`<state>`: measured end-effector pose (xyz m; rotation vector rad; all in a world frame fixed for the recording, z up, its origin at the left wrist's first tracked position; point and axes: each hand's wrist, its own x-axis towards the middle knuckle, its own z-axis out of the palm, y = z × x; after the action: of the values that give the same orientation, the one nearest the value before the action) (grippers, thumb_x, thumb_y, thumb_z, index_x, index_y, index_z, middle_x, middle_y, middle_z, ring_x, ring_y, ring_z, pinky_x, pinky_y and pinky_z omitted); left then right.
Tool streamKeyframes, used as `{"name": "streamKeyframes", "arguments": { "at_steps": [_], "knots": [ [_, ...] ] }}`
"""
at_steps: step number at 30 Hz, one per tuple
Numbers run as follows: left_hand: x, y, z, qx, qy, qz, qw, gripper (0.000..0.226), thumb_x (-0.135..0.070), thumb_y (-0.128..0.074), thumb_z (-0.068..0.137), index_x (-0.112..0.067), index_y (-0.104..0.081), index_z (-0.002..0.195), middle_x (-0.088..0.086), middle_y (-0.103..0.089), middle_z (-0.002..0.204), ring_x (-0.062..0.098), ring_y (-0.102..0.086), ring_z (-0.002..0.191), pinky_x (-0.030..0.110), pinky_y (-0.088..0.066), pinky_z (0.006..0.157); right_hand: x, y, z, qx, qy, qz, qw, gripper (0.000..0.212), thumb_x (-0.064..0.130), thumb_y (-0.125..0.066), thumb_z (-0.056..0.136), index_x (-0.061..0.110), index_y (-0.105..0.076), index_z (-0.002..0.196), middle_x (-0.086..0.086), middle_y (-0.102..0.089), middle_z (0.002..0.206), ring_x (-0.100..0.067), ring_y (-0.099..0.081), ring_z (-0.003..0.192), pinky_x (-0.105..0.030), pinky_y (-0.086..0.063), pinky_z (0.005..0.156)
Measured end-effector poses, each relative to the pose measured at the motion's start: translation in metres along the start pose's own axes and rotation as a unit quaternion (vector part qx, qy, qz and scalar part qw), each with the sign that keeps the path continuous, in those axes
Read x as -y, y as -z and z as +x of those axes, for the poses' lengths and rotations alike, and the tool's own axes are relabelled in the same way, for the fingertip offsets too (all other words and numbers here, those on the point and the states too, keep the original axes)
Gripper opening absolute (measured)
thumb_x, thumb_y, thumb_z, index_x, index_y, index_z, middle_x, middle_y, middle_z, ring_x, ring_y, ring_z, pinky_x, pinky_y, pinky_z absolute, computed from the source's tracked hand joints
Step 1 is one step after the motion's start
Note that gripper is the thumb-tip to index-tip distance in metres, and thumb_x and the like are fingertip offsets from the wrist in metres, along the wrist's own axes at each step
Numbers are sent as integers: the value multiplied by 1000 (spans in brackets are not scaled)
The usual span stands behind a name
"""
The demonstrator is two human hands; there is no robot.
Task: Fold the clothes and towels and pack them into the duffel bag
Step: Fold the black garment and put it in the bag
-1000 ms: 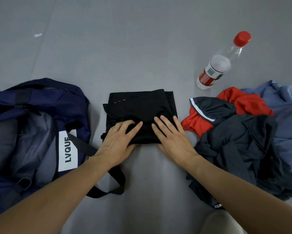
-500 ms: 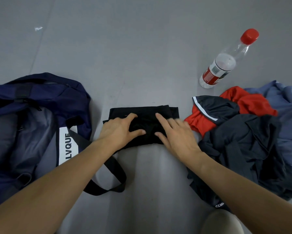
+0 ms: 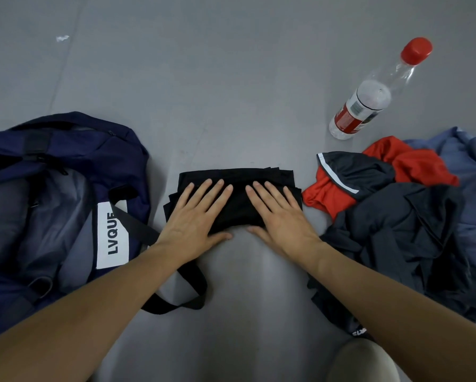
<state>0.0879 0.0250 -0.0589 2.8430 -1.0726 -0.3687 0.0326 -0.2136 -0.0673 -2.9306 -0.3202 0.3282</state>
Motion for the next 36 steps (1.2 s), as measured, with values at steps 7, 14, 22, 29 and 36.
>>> {"name": "streamKeyframes", "arguments": {
  "at_steps": [7,14,22,29,36],
  "knots": [
    [4,21,11,-4,5,-122,992,50,-53,-58,90,-23,-56,129,-3,-51,149,21,-39,143,41,-34,117,5,12,-1,2,-1,15,1000,73,42,-64,87,25,-36,152,-3,-40,156,-27,-35,145,-50,-29,117],
    [8,30,7,-22,45,-163,985,44,-65,-48,89,-37,-52,122,-14,-64,99,12,-61,89,25,-41,73,-1,33,-5,10,4,104,995,59,59,-50,93,20,-52,138,0,-58,129,-23,-53,114,-39,-46,95],
    [0,34,27,-107,83,12,991,52,-54,-55,92,-24,-55,135,2,-66,121,29,-61,111,45,-41,102,0,33,11,-70,-61,12,996,62,49,-57,92,26,-39,147,-8,-57,133,-32,-56,119,-45,-48,91],
    [-23,-2,8,-100,5,8,995,63,-38,-52,102,-13,-32,156,7,-34,161,28,-25,151,52,-15,124,5,-1,-6,-71,39,-34,996,77,37,-49,95,23,-11,160,-7,-12,166,-31,-11,153,-58,-16,120],
    [-3,-5,22,-44,-7,-8,999,84,-59,-51,95,-23,-13,161,5,-22,165,24,-14,154,48,-12,125,-5,6,11,-3,22,-23,999,81,57,-47,96,29,-8,160,-7,-16,166,-29,-17,152,-54,-20,120]
  ]
}}
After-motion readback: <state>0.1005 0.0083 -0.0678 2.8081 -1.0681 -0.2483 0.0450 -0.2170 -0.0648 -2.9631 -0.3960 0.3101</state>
